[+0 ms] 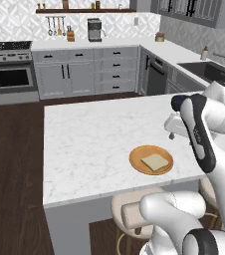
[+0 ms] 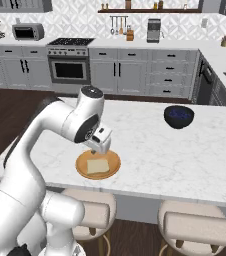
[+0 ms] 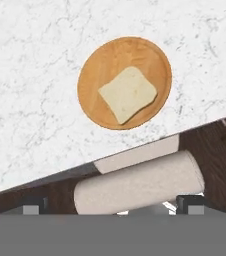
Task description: Start the toaster. Once the lever pops up, take the bread to the plate on the dining counter.
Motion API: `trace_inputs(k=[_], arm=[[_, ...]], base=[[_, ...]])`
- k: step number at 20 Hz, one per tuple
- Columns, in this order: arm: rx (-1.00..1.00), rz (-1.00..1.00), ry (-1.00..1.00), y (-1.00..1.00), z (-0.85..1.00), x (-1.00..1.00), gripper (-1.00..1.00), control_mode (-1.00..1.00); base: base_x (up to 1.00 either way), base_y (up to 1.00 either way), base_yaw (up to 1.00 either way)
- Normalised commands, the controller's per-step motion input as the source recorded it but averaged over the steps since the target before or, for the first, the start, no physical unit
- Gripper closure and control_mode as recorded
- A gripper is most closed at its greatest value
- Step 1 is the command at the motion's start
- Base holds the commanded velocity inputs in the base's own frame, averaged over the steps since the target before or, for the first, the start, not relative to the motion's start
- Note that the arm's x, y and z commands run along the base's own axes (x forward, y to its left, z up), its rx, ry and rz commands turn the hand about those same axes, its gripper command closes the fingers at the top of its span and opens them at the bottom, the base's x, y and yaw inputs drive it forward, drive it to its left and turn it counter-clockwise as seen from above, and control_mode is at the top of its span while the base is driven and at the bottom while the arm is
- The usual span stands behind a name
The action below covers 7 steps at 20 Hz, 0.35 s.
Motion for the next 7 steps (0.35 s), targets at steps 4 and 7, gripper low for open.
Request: trace_inputs(k=[4,7], arm=[[-0.05,0.04,-0.39,0.20,0.38,-0.57,-1.00,-1.00],[-0.08,0.02,-0.33,0.15,0.39,-0.57,-1.00,-1.00]], base=[[0.00,0.00,0.00],[0.00,0.00,0.00]])
